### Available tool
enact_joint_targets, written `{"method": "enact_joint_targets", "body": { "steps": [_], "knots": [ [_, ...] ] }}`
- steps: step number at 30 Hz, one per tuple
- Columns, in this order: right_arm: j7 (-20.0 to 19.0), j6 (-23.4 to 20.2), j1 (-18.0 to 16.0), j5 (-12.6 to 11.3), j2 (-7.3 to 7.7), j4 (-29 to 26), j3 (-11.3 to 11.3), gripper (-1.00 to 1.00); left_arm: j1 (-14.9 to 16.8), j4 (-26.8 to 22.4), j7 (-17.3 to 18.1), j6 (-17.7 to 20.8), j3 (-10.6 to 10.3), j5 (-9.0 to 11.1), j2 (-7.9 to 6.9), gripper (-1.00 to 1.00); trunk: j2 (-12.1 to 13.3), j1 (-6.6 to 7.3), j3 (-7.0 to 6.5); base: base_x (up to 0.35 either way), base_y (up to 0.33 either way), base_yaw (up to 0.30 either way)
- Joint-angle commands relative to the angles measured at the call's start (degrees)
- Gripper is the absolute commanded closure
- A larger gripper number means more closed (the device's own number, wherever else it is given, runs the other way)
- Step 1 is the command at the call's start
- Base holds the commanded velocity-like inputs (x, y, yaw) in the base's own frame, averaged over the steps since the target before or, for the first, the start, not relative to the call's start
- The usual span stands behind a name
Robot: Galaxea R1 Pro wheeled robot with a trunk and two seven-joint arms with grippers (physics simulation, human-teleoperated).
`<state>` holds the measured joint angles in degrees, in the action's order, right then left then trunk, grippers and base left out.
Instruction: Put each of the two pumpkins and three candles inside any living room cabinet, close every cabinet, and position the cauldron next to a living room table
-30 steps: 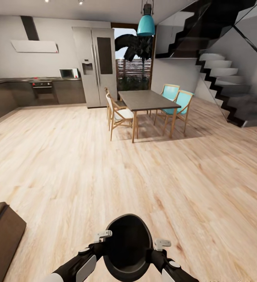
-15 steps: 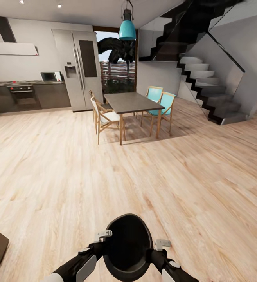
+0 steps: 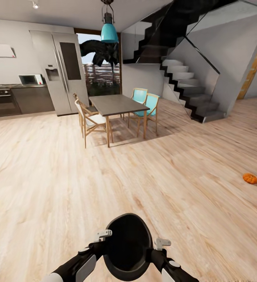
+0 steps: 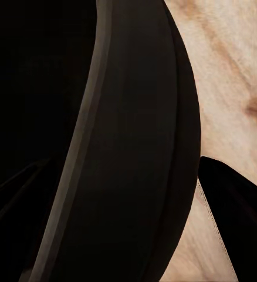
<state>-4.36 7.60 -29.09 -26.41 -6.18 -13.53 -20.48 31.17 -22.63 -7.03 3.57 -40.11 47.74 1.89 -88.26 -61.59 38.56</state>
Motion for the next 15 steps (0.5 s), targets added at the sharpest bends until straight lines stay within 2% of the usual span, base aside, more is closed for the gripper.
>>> {"method": "enact_joint_targets", "body": {
  "steps": [1, 15],
  "knots": [
    [-0.8, 1.5, -0.1, -0.5, 0.03, -0.4, -0.2, 1.00, 0.0, 0.3, -0.5, 0.1, -0.5, 0.7, -0.15, 1.00, 0.0, 0.01, -0.02, 0.000, 0.000, -0.236],
    [-0.8, 1.5, -0.1, -0.5, 0.03, -0.4, -0.1, 1.00, 0.0, 0.3, -0.4, -0.1, -0.5, 0.7, -0.22, 1.00, 0.0, 0.01, -0.76, 0.000, 0.000, -0.236]
  ]
}}
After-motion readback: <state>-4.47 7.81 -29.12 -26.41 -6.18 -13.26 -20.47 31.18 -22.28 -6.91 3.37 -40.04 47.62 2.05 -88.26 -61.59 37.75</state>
